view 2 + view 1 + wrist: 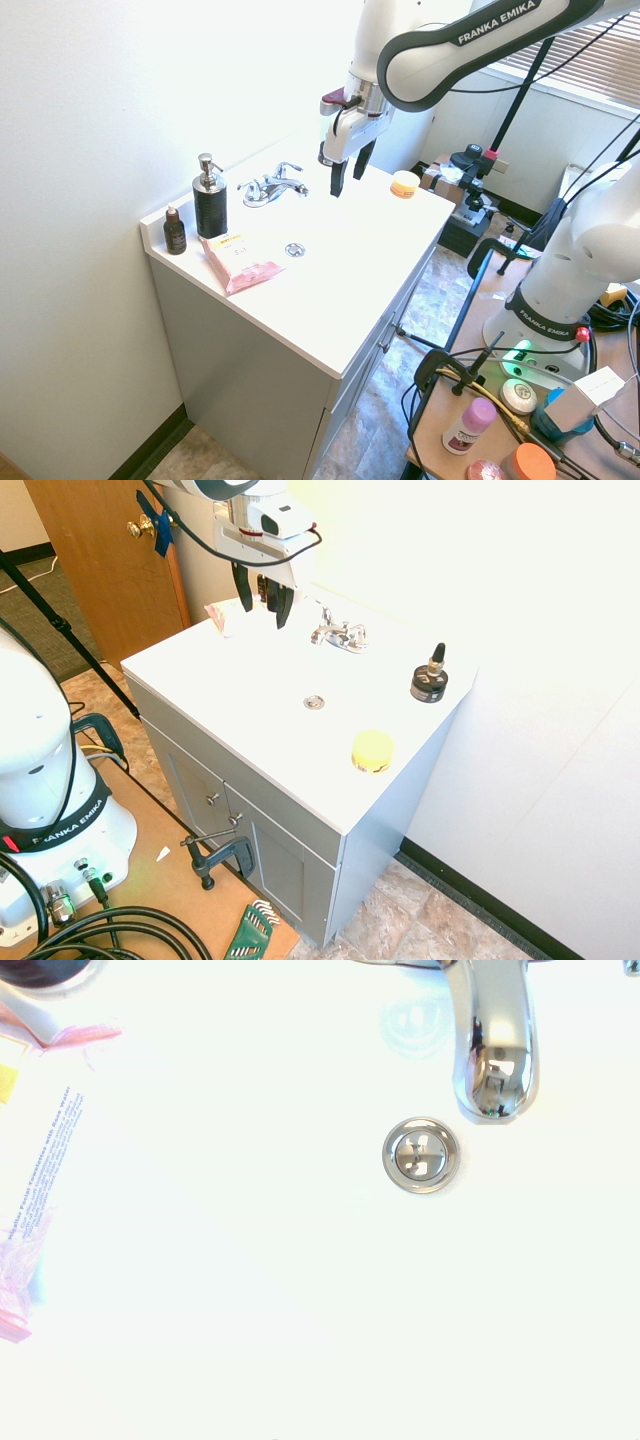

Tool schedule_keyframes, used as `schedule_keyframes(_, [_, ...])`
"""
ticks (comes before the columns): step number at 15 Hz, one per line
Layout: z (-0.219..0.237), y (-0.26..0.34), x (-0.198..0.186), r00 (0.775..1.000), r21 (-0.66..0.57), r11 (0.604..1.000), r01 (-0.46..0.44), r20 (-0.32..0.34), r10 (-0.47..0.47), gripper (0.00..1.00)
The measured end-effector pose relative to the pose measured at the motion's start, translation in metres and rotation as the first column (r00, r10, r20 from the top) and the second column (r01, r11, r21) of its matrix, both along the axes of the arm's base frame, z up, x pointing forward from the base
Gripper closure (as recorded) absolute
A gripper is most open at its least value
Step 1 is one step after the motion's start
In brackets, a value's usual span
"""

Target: Turn off the cold water

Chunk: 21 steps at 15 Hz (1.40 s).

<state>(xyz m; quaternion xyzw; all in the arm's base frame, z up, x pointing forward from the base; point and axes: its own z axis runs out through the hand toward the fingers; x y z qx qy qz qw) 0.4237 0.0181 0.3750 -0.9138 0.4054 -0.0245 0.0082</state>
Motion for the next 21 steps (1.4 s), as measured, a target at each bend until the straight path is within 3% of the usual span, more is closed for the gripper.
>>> schedule_keyframes(5, [0.005, -0.006, 0.013, 1.000, -0.001, 1.000, 0.013, 0.012, -0.013, 0.00])
schedule_keyframes(13, [-0.010, -0.067, 0.133, 0.978, -0.093, 0.974, 0.205, 0.064, -0.200, 0.00])
schedule_keyframes(21, [-0.074, -0.080, 0.161, 0.970, -0.142, 0.960, 0.239, -0.002, -0.242, 0.00])
